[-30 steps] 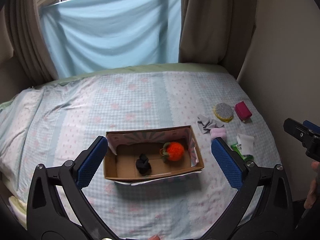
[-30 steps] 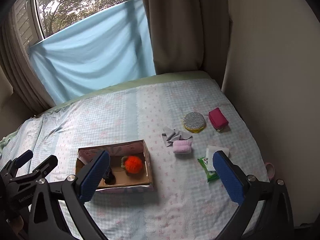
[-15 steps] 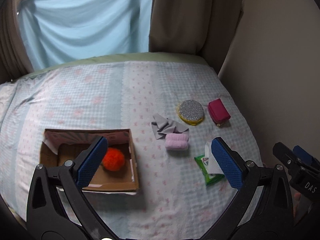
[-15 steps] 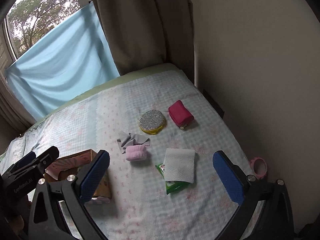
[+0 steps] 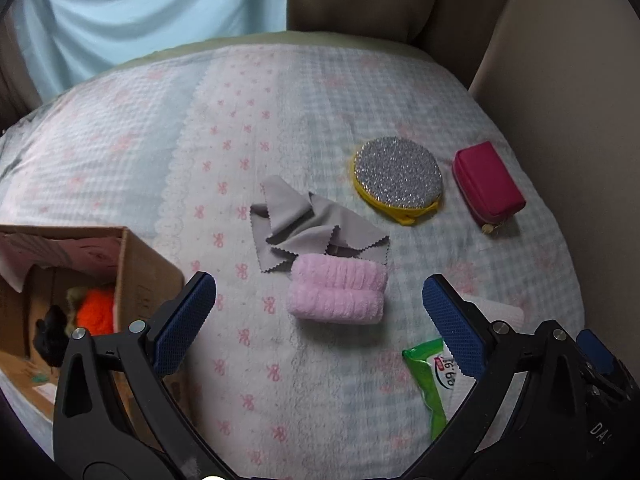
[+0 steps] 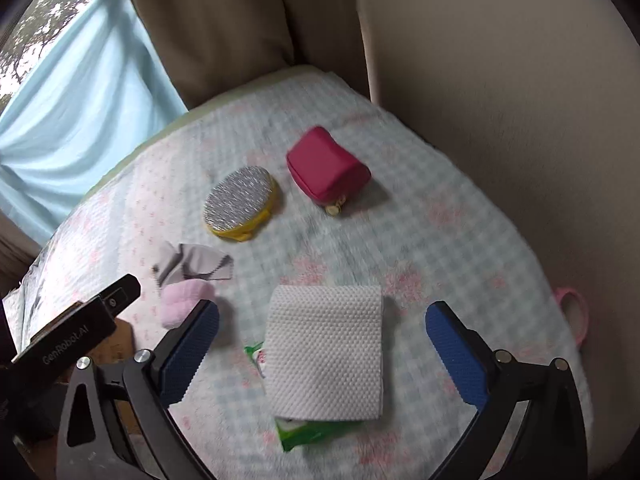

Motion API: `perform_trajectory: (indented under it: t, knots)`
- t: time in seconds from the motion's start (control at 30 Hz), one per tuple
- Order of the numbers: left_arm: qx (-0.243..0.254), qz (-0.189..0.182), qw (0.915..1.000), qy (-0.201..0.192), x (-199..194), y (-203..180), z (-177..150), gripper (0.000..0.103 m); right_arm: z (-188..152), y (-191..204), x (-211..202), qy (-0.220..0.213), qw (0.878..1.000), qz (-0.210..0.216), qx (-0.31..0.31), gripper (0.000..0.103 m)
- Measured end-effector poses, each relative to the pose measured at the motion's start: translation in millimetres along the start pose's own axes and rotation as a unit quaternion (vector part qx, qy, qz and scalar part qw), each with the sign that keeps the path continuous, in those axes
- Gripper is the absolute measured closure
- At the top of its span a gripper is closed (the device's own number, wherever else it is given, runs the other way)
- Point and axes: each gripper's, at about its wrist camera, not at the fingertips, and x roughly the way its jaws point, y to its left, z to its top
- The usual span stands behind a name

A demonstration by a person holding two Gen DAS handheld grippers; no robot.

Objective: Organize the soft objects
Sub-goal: 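Grasp the pink wristbands with the left tool while the right tool grasps the white towel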

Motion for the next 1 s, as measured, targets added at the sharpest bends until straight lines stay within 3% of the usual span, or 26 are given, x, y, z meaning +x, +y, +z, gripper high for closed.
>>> perform_trajectory:
  t: [0.13, 0.4, 0.47, 0.6, 0.67, 0.83, 0.87, 1.0]
  knots:
    - [0.008, 0.011, 0.9999, 0.007, 38.2, -6.9, -11.0, 0.000, -4.5, -6.9, 33.7, 0.010, 1.000, -0.001, 0.012, 0.000]
    - [0.027, 0.012, 0.9996, -0.004, 72.5, -13.2, -26.1, 0.001, -18.1, -12.1, 75.2, 0.032, 0.999, -0.010, 0.008, 0.001]
    - [0.032, 0.014, 0.9994, -0.005, 76.6, -14.7, -28.7, 0.006, -21.1, -12.7, 81.8, 0.039, 0.999, -0.006, 0.010, 0.007]
    - [0.040, 0.016, 0.9991, 0.001, 83.4, -16.1, -32.1, 0.027, -24.9, -6.8, 85.1, 0.039, 0.999, -0.008, -0.008, 0.022]
    - [0.042, 0.007, 0.9991, 0.005, 86.3, -17.0, -34.2, 0.034, -25.2, -1.9, 83.9, 0.036, 0.999, -0.005, -0.019, 0.037]
    - [0.068, 0.013, 0.9976, -0.008, 83.0, -24.6, -35.4, 0.056, -25.4, 4.7, 82.8, 0.029, 0.999, -0.006, -0.042, 0.060]
    - [0.070, 0.012, 0.9974, -0.011, 81.4, -24.8, -34.8, 0.058, -24.8, 4.8, 82.6, 0.028, 0.999, -0.005, -0.045, 0.069]
    - [0.072, 0.013, 0.9971, -0.022, 75.3, -23.8, -32.4, 0.072, -22.5, 3.1, 80.3, 0.027, 0.998, 0.002, -0.048, 0.082]
